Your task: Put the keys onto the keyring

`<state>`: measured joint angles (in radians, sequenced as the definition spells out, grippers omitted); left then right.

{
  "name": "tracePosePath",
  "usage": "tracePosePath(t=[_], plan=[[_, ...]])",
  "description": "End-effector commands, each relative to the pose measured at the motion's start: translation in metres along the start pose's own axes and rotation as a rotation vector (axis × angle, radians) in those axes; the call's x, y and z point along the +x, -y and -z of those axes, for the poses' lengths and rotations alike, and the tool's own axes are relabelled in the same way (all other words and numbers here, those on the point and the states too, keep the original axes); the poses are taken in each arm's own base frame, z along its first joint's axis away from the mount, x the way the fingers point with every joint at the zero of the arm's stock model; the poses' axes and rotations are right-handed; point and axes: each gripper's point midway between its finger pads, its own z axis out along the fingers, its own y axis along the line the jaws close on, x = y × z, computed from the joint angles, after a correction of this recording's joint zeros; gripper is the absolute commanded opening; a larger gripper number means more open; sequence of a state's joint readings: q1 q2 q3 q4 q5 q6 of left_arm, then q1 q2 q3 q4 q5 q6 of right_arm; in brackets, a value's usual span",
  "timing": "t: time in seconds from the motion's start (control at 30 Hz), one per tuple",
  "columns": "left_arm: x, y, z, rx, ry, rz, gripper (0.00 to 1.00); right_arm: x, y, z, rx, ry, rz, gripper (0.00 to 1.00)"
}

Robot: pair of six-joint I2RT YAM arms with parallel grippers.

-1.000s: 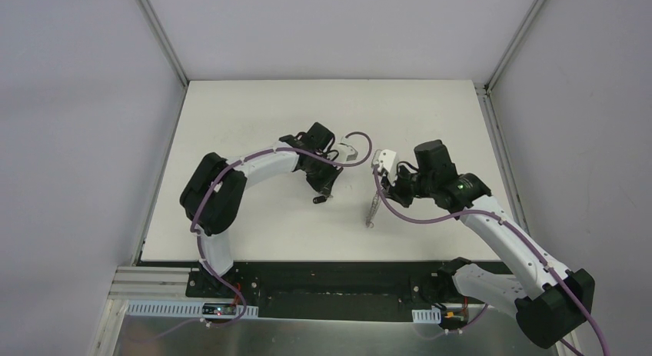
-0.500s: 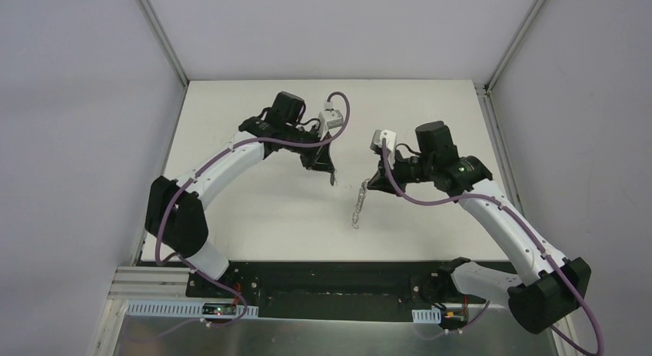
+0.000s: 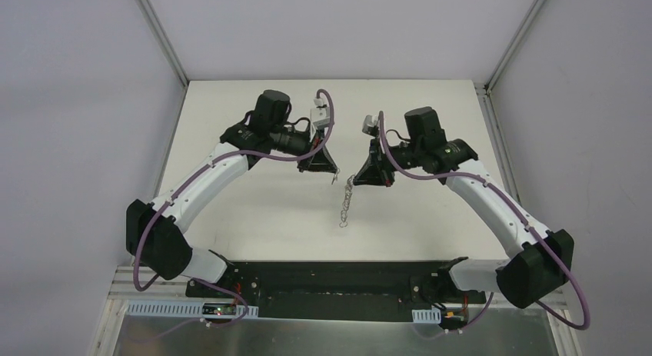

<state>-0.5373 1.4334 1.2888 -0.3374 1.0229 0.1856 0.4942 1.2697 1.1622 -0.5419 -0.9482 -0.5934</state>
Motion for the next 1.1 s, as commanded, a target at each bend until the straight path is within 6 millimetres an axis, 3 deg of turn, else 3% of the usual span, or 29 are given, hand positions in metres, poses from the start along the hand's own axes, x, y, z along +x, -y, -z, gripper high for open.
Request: tracePosePath(t=[0.0,0.3,0.7,1.07], plan=[[-0.011,0.031,0.008,0.076,0.035,-0.146,0.00,-0.034,-0.017,-0.001,-0.131,0.091,-0.001,0.00],[-0.002,0.052,0.010,0.105,-0.037,-0.264,0.00,-0.034,-0.024,-0.009,-0.237,0.103,-0.055,0.00],[-0.003,0.048,0.009,0.097,-0.112,-0.382,0.00,-0.017,-0.041,-0.021,-0.301,0.041,-0.021,0.00],[0.009,0.054,0.004,0.137,-0.157,-0.432,0.00,-0.020,-0.048,-0.027,-0.342,0.033,-0.005,0.00]])
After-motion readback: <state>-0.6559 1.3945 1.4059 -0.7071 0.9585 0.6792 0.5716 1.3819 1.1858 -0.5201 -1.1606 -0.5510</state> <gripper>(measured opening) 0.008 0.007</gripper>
